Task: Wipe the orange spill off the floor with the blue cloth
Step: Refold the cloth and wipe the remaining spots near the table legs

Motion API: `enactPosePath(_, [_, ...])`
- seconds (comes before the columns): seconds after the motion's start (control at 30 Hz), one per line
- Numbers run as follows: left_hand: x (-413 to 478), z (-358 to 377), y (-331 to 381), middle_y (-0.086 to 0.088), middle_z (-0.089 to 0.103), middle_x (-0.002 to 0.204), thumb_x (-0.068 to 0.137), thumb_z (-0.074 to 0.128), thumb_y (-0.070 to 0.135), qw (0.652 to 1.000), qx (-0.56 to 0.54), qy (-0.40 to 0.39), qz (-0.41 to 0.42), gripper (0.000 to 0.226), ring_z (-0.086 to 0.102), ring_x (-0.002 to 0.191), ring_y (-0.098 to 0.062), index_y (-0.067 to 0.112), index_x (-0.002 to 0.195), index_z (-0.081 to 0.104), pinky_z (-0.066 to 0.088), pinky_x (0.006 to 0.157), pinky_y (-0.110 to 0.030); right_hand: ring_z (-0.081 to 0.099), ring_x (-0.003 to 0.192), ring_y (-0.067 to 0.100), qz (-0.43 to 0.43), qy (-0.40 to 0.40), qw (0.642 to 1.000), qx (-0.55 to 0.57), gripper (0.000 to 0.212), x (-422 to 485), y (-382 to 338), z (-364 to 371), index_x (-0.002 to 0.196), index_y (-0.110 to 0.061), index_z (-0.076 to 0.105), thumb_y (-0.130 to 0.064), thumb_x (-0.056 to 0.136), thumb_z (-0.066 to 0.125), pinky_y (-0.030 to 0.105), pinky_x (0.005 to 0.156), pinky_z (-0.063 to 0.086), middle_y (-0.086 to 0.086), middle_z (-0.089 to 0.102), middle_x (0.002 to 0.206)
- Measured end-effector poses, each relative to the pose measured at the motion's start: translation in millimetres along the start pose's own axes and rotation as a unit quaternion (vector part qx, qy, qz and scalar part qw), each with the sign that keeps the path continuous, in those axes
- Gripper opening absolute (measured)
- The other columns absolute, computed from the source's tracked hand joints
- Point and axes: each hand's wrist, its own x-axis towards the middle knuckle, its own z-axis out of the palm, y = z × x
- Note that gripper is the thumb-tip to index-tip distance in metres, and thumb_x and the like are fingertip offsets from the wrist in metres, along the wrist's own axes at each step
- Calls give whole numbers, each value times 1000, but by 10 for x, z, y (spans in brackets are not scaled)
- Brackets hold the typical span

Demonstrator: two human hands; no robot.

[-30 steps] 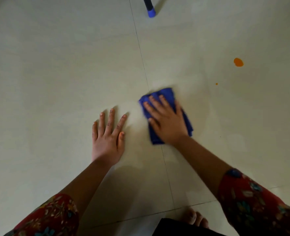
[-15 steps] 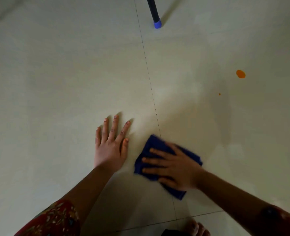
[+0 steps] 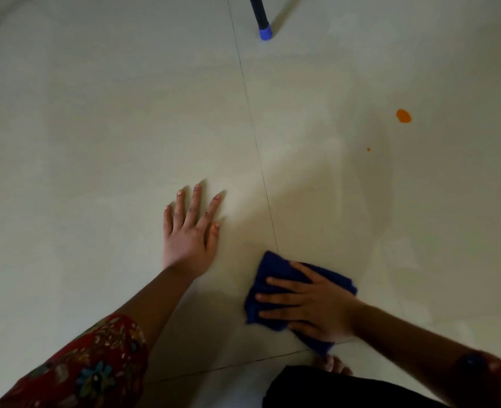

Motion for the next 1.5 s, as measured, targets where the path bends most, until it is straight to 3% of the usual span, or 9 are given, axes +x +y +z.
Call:
enactPosePath(0.2, [33, 7, -7, -1, 6, 164, 97, 20, 45, 1000, -5, 13, -3, 55, -2, 150, -29, 40, 152, 15, 6, 120, -51, 5, 150, 18, 314, 71, 946, 29, 55, -38, 1002, -234, 153, -36, 10, -41, 100, 24, 56, 111, 23, -9, 11, 161])
enactPosePath(0.33, [86, -64, 205, -9, 24, 157, 90, 17, 47, 998, -33, 6, -61, 62, 10, 147, -33, 26, 146, 36, 2, 120, -52, 6, 150, 20, 218, 66, 973, 29, 55, 187, 445, -84, 153, -35, 16, -42, 100, 29, 52, 116, 11, -9, 12, 161])
enactPosePath(0.43, [135, -72, 519, -8, 15, 160, 89, 8, 56, 998, -10, -18, -52, 73, 1, 150, -26, 19, 149, 29, -9, 119, -48, 6, 150, 16, 155, 33, 987, 30, 52, -425, 162, 15, 152, -37, 19, -43, 102, 29, 46, 117, 2, -14, 14, 161])
enactPosePath(0.6, [124, 91, 943, 0, -1, 164, 96, 24, 52, 998, -34, -33, 44, 63, -5, 150, -23, 29, 154, 15, -6, 119, -47, 1, 150, 18, 381, 31, 924, 26, 55, -1314, 796, -21, 153, -39, 4, -50, 100, 16, 54, 114, 12, -12, 7, 162])
enactPosePath(0.73, [136, 208, 1129, 0, 2, 164, 95, 27, 53, 995, -44, -31, 86, 61, 3, 150, -25, 30, 152, 21, 0, 119, -46, 3, 150, 21, 506, 91, 858, 22, 56, -700, 996, -137, 152, -41, 1, -53, 98, 14, 59, 115, 13, -12, 4, 161])
enactPosePath(0.93, [376, 157, 1087, 5, -3, 163, 96, 22, 53, 996, -42, -25, 77, 62, -2, 150, -22, 31, 153, 17, -4, 118, -46, -1, 150, 16, 325, 33, 945, 31, 53, -819, 669, -29, 153, -37, 14, -45, 102, 20, 50, 118, 1, -15, 5, 162])
enactPosePath(1.17, [452, 241, 1016, 2, 10, 163, 95, 19, 49, 998, -30, 3, 62, 64, 7, 150, -19, 23, 154, 21, 2, 120, -47, 0, 150, 16, 609, 125, 781, 61, 59, -819, 1486, -200, 152, -38, 7, -53, 95, 11, 52, 118, 6, -11, 5, 162])
enactPosePath(1.37, [764, 119, 1219, 1, 29, 158, 97, 31, 44, 992, -66, 45, 99, 56, 18, 148, -17, 18, 145, 39, 9, 119, -46, 3, 150, 14, 381, 90, 917, 75, 52, -690, 947, -86, 153, -34, 18, -40, 102, 23, 43, 119, 2, -13, 8, 162])
enactPosePath(1.5, [1396, 28, 1511, 2, 23, 160, 96, 25, 44, 987, -82, 57, 127, 58, 15, 149, -16, 19, 148, 34, 6, 119, -43, 8, 149, 10, 524, 179, 829, 77, 50, -1103, 1442, -116, 151, -38, 19, -42, 101, 25, 50, 117, 16, -13, 16, 160])
